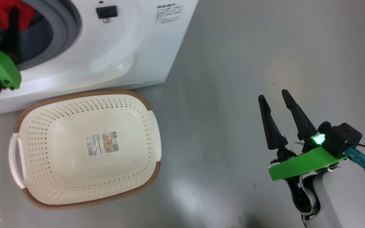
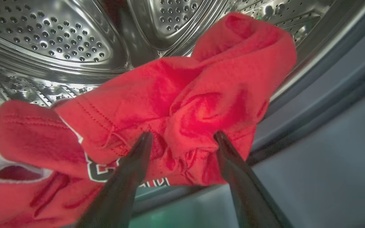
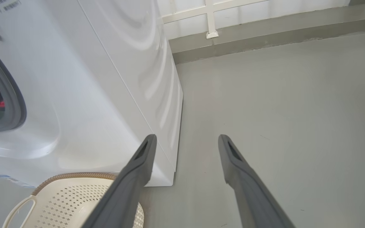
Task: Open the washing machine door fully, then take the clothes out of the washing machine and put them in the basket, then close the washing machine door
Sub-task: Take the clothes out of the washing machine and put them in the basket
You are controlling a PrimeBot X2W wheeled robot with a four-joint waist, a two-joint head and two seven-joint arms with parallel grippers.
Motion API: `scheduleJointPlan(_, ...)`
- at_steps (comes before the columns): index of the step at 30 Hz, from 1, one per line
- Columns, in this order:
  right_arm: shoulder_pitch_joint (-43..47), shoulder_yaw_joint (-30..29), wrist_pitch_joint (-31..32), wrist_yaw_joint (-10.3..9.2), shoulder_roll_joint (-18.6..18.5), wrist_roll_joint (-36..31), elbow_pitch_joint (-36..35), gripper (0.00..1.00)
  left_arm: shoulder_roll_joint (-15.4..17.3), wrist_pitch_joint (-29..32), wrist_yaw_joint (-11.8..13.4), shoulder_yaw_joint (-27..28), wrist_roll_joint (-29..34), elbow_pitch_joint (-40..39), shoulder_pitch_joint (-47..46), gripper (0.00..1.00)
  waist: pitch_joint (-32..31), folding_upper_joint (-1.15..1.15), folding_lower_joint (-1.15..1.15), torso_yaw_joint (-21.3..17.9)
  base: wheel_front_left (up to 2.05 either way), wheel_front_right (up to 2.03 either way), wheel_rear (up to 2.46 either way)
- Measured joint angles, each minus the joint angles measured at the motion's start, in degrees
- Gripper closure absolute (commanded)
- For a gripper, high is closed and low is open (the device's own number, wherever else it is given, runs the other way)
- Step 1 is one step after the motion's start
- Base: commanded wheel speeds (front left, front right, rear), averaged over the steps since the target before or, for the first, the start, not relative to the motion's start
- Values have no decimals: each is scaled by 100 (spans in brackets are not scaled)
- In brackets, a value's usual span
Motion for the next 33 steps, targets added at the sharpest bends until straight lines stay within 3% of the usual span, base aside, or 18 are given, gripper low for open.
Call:
scheduleJointPlan(8,-2,26,0,0,0,3,-27,0,46,55,0,-397,-216,325,-251,0,116,0,0,-80,0,0,0)
scheduleJointPlan(10,-3,35,0,0,0,4,-29,0,52,54,0,-475,-238,413,-314,33,130,0,0,-83,0,0,0)
scheduleJointPlan(13,-5,49,0,0,0,11,-32,0,52,54,0,-580,-286,506,-357,100,134,0,0,-83,0,0,0)
scheduleJointPlan(24,-94,35,0,0,0,10,-58,0,53,41,0,-633,-545,449,-358,100,44,0,0,-5,0,0,0)
scheduleJointPlan(33,-80,-26,0,0,0,-9,-3,0,73,40,88,652,-165,-541,311,100,-285,0,0,139,0,0,0)
